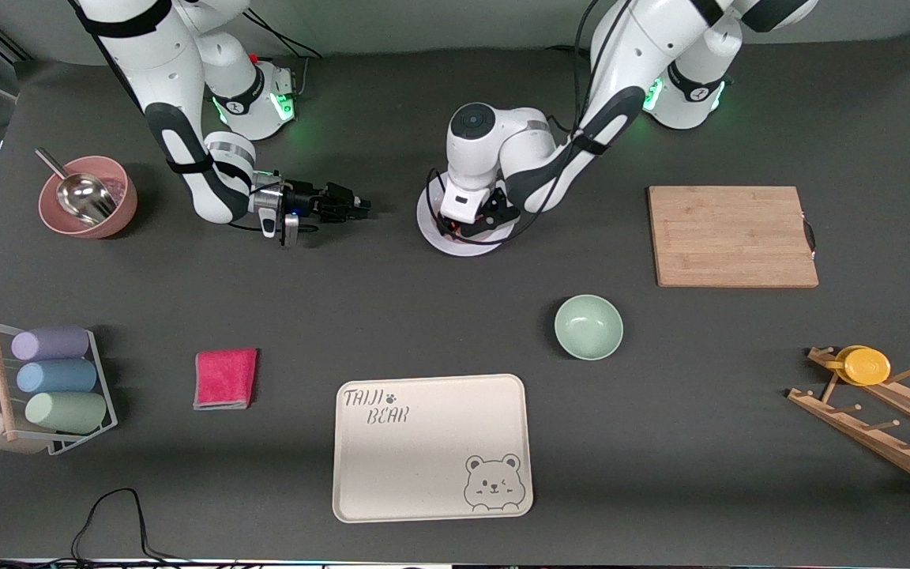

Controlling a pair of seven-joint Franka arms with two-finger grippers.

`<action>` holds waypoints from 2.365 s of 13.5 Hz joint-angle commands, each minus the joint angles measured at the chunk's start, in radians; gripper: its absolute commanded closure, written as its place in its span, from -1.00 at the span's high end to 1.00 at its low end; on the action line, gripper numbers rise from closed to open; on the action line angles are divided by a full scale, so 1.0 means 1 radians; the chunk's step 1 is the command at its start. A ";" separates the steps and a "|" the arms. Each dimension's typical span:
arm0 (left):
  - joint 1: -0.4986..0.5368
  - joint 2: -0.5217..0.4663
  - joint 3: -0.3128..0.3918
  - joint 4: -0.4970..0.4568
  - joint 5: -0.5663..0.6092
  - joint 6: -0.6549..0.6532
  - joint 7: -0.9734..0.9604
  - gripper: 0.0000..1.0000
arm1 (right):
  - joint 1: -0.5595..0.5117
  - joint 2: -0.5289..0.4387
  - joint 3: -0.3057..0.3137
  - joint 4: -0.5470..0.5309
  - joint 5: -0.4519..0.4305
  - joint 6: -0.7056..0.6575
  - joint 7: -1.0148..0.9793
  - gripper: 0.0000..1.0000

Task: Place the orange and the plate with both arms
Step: 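Lower the orange onto the white plate and open the left gripper, then withdraw the left gripper while the right gripper grasps the plate rim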

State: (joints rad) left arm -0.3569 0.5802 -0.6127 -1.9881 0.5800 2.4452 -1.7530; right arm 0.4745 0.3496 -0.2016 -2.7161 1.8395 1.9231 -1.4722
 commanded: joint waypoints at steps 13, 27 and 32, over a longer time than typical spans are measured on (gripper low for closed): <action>0.579 -0.390 -0.107 0.354 -0.364 -0.715 1.277 1.00 | 0.070 0.092 0.099 0.111 0.240 -0.003 -0.039 -0.19; 0.998 -0.568 -0.050 0.347 -0.586 -0.831 1.741 1.00 | 0.151 0.166 0.188 0.225 0.423 0.073 -0.049 -0.62; 1.003 -0.628 -0.029 0.278 -0.598 -0.807 1.741 1.00 | 0.150 0.155 0.188 0.225 0.423 0.070 -0.045 -1.00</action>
State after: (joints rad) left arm 0.6431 0.0256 -0.6698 -1.6480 0.0068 1.6184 -0.0369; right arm 0.6108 0.5025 -0.0168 -2.5012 2.2265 1.9825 -1.4940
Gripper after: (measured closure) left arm 0.000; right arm 0.965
